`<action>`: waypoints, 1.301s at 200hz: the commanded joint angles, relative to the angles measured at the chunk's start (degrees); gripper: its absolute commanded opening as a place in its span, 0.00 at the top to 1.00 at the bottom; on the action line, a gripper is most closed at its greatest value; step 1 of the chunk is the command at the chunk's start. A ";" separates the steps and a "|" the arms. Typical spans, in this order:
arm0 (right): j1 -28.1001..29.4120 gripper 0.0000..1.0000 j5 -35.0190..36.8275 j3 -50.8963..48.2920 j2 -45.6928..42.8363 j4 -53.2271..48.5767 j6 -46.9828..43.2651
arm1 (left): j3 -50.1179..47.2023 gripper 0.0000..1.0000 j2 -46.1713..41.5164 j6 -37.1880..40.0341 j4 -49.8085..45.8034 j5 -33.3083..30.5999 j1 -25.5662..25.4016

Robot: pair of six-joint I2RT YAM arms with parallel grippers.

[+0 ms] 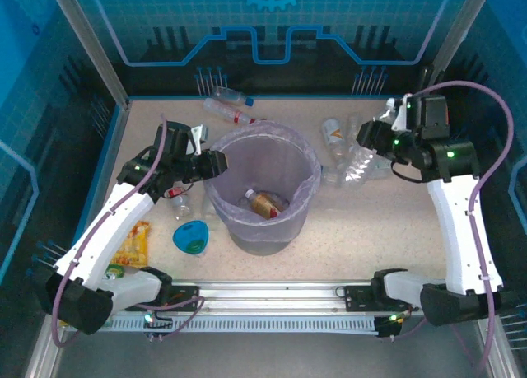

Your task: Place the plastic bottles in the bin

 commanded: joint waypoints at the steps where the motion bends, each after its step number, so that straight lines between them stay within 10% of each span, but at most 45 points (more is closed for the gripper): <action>1: 0.20 0.45 -9.52 5.73 2.16 -2.02 -3.74 | -1.53 0.69 2.23 2.20 -1.41 -0.67 -0.46; 67: 14.80 0.46 -17.68 21.57 13.28 -2.25 -8.12 | -1.91 0.71 2.55 2.96 -0.86 -0.79 -0.55; 137: 35.93 0.46 -4.18 26.70 29.37 -8.02 -14.76 | -1.92 0.72 2.56 2.74 0.29 -0.63 -1.24; 260: 43.78 0.32 3.82 6.26 35.44 5.65 -10.51 | -1.66 0.73 2.60 3.05 -0.47 -2.06 -1.96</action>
